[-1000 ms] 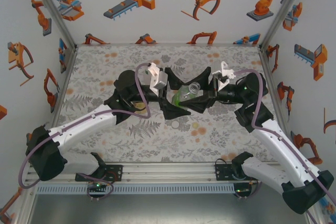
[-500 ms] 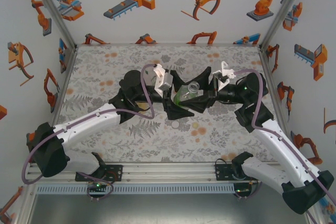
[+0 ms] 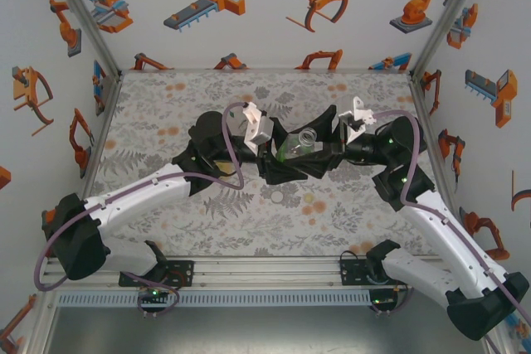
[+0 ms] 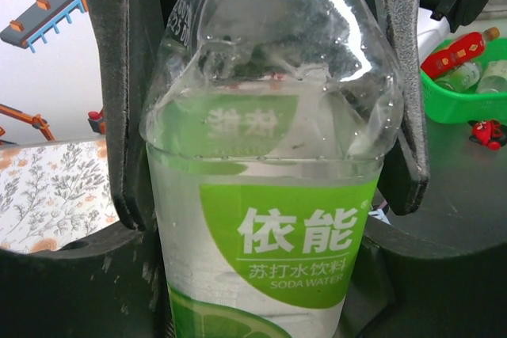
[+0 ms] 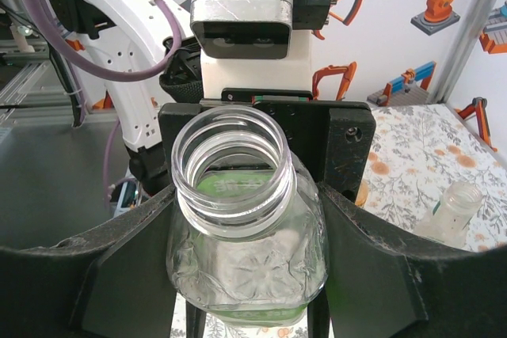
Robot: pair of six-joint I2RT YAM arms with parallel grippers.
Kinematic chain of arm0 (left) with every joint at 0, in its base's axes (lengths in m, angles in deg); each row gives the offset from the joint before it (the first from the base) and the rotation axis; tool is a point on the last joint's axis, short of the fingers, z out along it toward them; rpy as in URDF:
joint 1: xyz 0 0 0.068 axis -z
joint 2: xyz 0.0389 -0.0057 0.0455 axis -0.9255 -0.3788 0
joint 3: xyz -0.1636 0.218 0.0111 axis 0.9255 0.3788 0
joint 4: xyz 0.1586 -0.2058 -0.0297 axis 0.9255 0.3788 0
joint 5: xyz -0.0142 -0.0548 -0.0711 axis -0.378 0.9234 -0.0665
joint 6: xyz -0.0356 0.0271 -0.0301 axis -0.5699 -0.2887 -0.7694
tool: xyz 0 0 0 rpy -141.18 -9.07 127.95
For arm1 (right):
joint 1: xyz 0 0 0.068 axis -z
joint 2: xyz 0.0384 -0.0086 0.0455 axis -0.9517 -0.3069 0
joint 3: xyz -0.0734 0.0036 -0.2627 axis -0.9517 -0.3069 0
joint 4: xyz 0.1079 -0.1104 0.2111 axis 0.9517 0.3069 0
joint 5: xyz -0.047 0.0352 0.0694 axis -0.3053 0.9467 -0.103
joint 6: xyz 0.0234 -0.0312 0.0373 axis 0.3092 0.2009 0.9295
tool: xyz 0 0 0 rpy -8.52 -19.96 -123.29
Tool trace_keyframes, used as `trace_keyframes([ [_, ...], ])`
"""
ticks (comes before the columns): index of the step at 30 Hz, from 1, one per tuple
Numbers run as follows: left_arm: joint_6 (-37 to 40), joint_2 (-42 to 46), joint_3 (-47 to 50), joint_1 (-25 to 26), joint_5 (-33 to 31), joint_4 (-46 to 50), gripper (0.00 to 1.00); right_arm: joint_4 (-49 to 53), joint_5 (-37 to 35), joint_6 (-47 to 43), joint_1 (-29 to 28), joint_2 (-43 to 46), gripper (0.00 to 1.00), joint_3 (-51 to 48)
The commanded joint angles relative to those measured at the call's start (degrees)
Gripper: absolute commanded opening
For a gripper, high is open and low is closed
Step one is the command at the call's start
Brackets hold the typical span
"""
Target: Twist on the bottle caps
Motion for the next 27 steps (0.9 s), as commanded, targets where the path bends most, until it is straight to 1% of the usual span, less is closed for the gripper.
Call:
trace_keyframes([
  [1, -0.1, 0.2, -1.2, 0.3, 1.0, -1.1, 0.47, -1.4, -0.5, -0.8, 0.0, 1.2, 0.39, 1.9],
  [6, 0.0, 1.6, 0.0, -0.3, -0.4, -0.5, 0.45, 2.5, -4.3, -2.9, 0.0, 2.2, 0.63, 2.0],
  [8, -0.1, 2.3, 0.4, -1.2, -1.4, 0.3, 0.42, 4.6, -6.1, -4.0, 0.0, 2.7, 0.69, 2.0],
  [11, -0.7, 3.9, 1.3, -2.9, -2.1, 1.5, 0.38, 6.8, -8.9, -4.9, 0.0, 3.1, 0.74, 2.2],
  [17, -2.2, 7.8, 4.3, -6.5, -4.7, 2.1, 0.3, 10.6, -13.3, -5.0, -0.1, 2.8, 0.74, 1.5],
  [22, -3.1, 10.8, 5.2, -9.1, -8.0, 7.5, 0.2, 13.7, -17.7, -4.8, -0.7, 3.2, 0.73, 0.4],
  [25, -2.2, 12.9, 6.2, -10.0, -9.4, 9.7, 0.16, 15.8, -20.8, -4.2, -1.4, 3.5, 0.72, -0.7],
  [27, -1.4, 14.4, 6.8, -10.4, -10.2, 11.5, 0.14, 17.6, -24.2, -3.6, -2.0, 3.8, 0.71, -1.6],
])
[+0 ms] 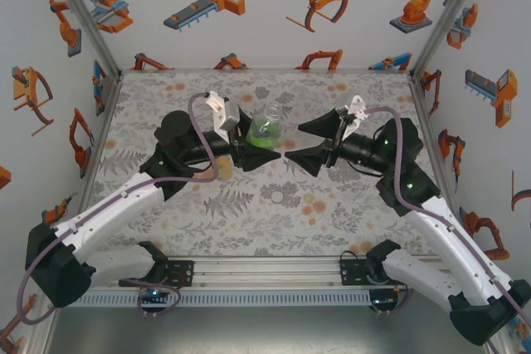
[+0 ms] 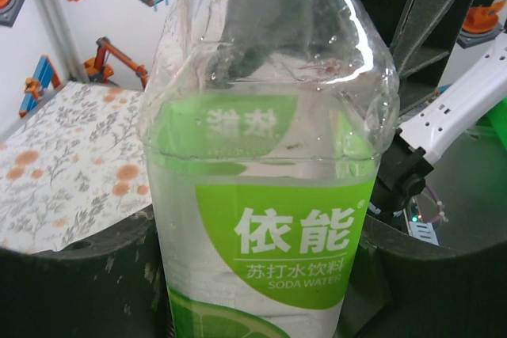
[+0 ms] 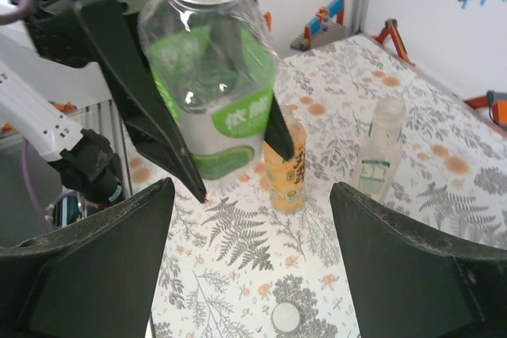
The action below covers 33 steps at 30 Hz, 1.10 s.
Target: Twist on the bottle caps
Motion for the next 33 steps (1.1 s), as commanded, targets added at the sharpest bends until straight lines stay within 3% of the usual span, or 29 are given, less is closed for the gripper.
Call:
trace_keyframes([
  [1, 0.7, 3.0, 1.3, -0.7, -2.0, 3.5, 0.13, 3.9, -6.8, 1.2, -1.1, 1.2, 0.71, -1.8],
  [7, 2.0, 7.9, 2.6, -2.6, -4.7, 8.4, 0.06, 14.0, -17.7, 3.7, -4.0, -0.9, 0.64, -3.0],
  [15, 3.0, 12.5, 4.1, -3.7, -9.2, 11.0, 0.05, 23.9, -33.4, 11.0, -10.1, -9.0, 0.57, -2.5],
  [23, 2.3, 12.4, 4.5, -3.8, -9.4, 10.4, 0.05, 29.8, -38.8, 19.6, -10.6, -16.1, 0.51, -1.7],
  [33, 2.8, 11.2, 4.6, -3.8, -9.1, 9.5, 0.05, 33.3, -40.6, 23.5, -10.7, -21.9, 0.5, -0.7],
])
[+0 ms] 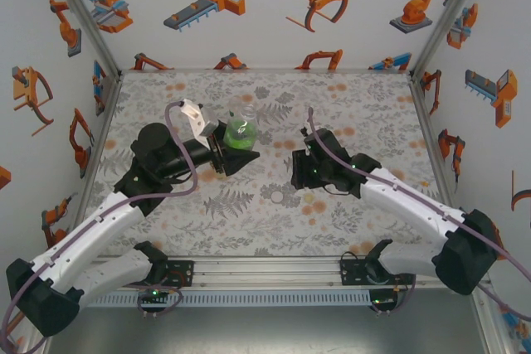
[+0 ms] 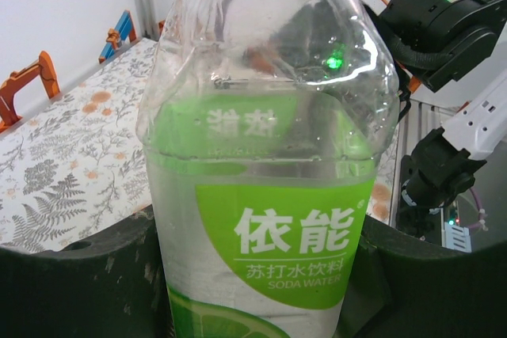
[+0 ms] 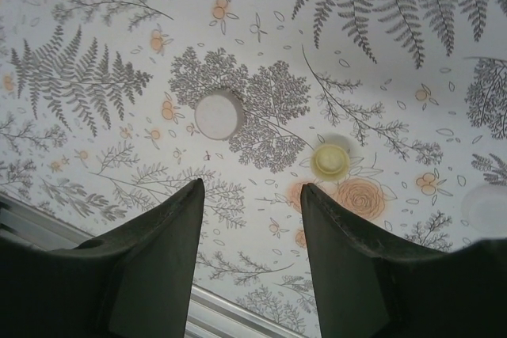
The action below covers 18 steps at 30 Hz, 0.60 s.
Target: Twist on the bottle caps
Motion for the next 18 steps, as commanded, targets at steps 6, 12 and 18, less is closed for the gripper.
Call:
trace_keyframes([
  [6, 1.3, 0.0, 1.2, -0.4, -0.7, -1.6, 0.06, 3.7, -3.1, 5.1, -0.3, -3.2, 0.5, 1.1],
  [12, 1.3, 0.3, 1.6, -0.3, -1.2, -1.3, 0.06, 3.7, -2.1, 6.8, -0.4, -6.9, 0.51, 0.9],
  [18, 1.6, 0.8, 1.6, -0.3, -1.3, -0.8, 0.06, 5.2, -3.1, 5.5, 2.0, -8.2, 0.52, 0.3],
])
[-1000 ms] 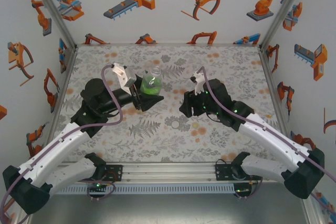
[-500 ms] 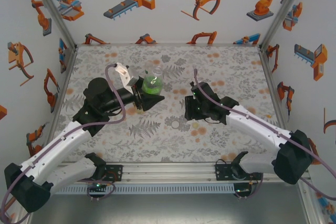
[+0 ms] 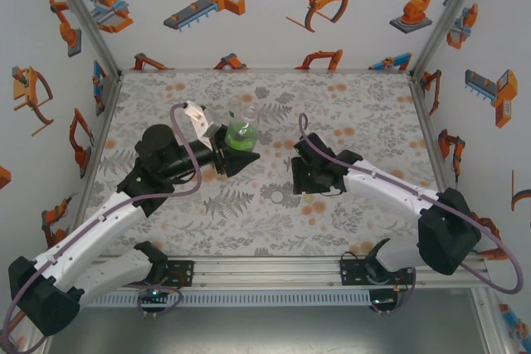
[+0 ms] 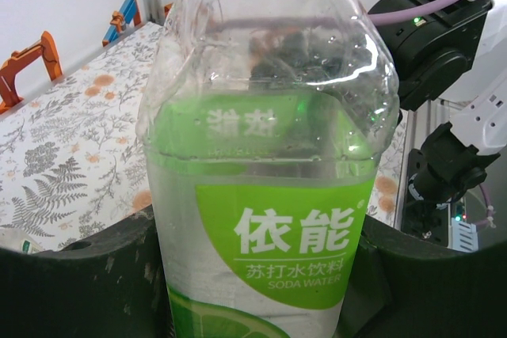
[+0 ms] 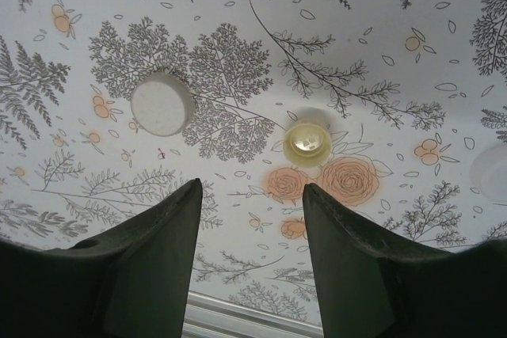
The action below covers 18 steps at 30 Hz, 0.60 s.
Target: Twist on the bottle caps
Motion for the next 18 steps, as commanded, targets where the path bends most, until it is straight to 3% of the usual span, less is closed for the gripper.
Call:
trace_keyframes([
  [1, 1.4, 1.0, 0.0, -0.3, -0.2, -0.7, 0.06, 1.9, -0.1, 0.1, 3.0, 0.6, 0.52, -0.2],
  [11, 1.0, 0.8, 0.2, -0.3, -0.2, -0.8, 0.06, 4.4, 4.3, -4.2, 17.8, 5.7, 0.52, -6.6],
  [18, 0.7, 0.1, 0.1, -0.2, -0.2, -1.2, 0.06, 7.6, 3.8, -7.0, 24.5, 9.9, 0.53, -11.4],
])
